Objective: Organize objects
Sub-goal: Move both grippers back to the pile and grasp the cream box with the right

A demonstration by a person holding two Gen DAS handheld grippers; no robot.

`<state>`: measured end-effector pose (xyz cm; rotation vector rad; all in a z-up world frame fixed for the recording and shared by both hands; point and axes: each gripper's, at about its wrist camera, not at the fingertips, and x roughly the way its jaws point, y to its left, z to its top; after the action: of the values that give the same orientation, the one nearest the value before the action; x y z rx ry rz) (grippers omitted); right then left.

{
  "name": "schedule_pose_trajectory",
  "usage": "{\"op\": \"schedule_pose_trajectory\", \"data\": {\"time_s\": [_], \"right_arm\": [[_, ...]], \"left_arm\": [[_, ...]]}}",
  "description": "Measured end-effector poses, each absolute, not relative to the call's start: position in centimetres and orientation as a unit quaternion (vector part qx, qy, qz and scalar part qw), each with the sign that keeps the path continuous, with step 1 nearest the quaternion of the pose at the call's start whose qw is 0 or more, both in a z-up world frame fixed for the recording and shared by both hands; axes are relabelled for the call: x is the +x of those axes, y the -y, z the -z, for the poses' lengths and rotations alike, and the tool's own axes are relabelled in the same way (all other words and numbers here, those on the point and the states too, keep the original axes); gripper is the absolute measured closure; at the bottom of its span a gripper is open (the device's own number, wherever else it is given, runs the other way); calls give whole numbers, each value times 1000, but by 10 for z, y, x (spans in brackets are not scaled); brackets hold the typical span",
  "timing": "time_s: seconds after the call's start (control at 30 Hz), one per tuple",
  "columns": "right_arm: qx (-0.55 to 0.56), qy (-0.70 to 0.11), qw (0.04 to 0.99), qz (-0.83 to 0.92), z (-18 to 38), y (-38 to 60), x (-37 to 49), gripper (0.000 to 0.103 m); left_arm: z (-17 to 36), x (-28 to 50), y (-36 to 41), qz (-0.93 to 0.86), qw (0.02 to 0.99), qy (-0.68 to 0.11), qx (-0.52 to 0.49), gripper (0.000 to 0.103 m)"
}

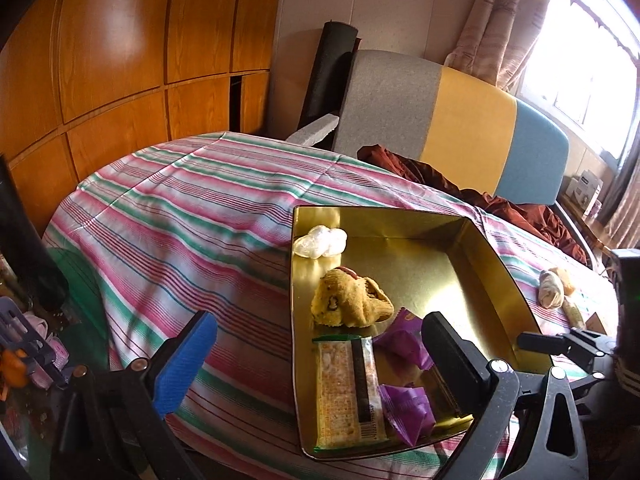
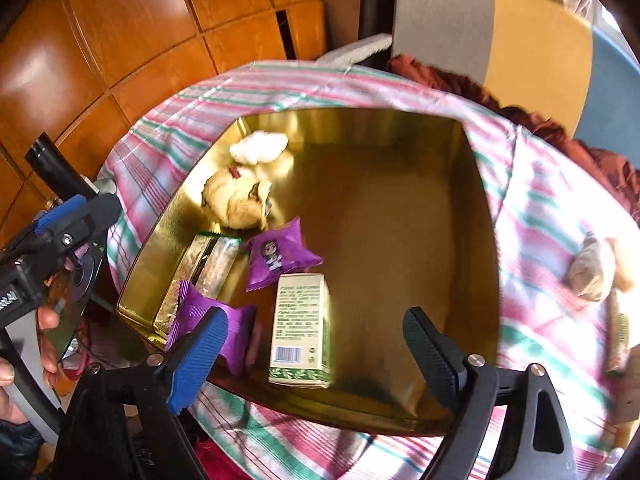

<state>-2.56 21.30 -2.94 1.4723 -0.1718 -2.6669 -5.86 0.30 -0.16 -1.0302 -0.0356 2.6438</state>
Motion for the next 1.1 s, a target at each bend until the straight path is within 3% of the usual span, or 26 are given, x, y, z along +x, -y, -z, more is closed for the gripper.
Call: {"op": "schedule_pose_trajectory", "data": {"time_s": [0.4, 1.1], "right_arm": [[459, 95, -49, 882, 14, -279, 14, 11], [432, 254, -341, 795, 6, -510, 176, 11]], "left_arm": [[-11, -42, -41, -914, 208, -26, -348, 0], [-26, -17, -141, -879, 326, -83, -339, 0]]}}
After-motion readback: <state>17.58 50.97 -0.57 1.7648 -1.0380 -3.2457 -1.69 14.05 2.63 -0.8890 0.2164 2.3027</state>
